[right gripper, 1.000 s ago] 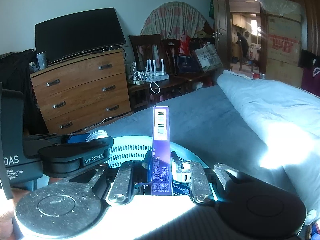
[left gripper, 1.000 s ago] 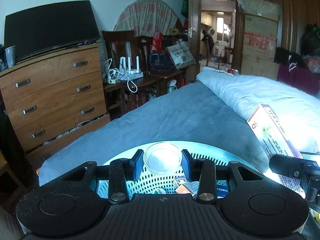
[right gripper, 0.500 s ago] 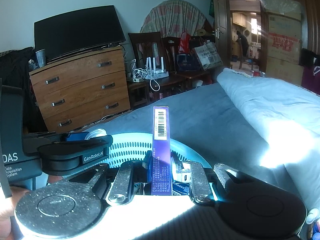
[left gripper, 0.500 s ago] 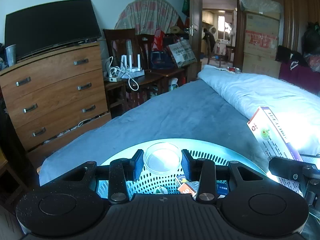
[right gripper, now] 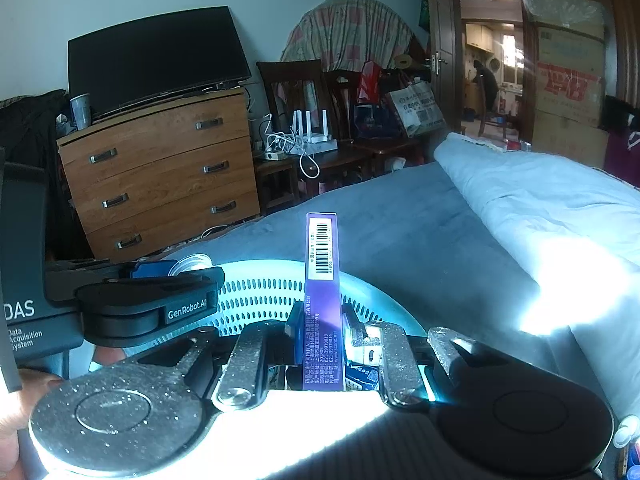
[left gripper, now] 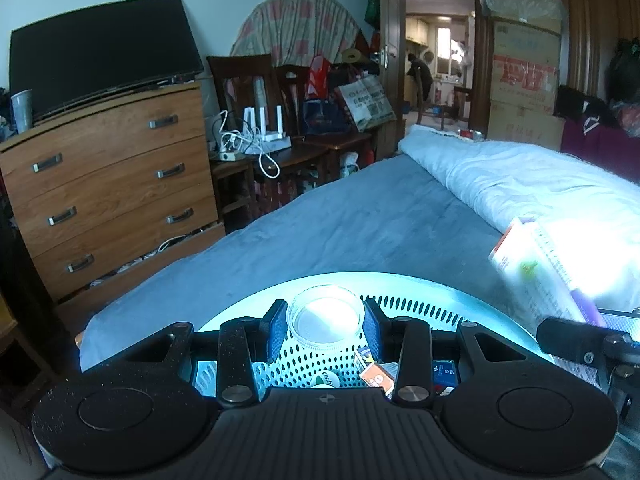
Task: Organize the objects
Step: 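Carry the clear cap and purple box over the basket and open both grippers, then move both open grippers back toward the remaining caps on the bed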
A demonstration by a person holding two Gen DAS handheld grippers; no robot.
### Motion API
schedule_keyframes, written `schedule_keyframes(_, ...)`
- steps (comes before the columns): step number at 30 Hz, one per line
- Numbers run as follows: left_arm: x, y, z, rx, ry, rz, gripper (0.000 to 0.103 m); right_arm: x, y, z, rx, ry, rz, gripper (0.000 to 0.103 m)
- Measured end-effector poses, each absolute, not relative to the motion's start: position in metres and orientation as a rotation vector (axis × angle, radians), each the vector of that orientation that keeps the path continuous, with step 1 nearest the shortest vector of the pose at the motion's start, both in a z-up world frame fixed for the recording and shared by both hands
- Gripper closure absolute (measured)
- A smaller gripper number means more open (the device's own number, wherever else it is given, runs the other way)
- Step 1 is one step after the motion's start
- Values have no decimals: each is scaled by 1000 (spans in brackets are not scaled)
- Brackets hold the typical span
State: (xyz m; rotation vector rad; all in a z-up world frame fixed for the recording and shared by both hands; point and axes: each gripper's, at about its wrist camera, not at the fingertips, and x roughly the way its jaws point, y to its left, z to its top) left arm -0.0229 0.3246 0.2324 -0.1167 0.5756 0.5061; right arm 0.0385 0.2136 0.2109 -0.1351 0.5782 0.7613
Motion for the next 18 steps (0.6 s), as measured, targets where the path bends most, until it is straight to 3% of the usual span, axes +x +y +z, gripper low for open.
schedule_keyframes(1,-23,324,231,-115,576,512,61,38,214,210,-143,574,762,78)
schedule_keyframes(3,-23,323,232,-115,578,521,55,34,212,208,-157,549,749,53)
schedule_keyframes(8,-30,305,239,-84,555,514,40,18,179,210,-137,471,719,47)
schedule_keyframes(11,-43,271,245,-9,491,470,13,-5,132,205,-107,412,670,29)
schedule_keyframes(12,-50,253,245,25,461,454,0,-15,112,200,-103,396,635,25)
schedule_keyframes(16,-74,182,240,49,420,304,0,-56,23,169,-85,396,465,23)
schedule_keyframes(18,-86,144,233,53,420,208,0,-78,-21,148,-104,404,360,17)
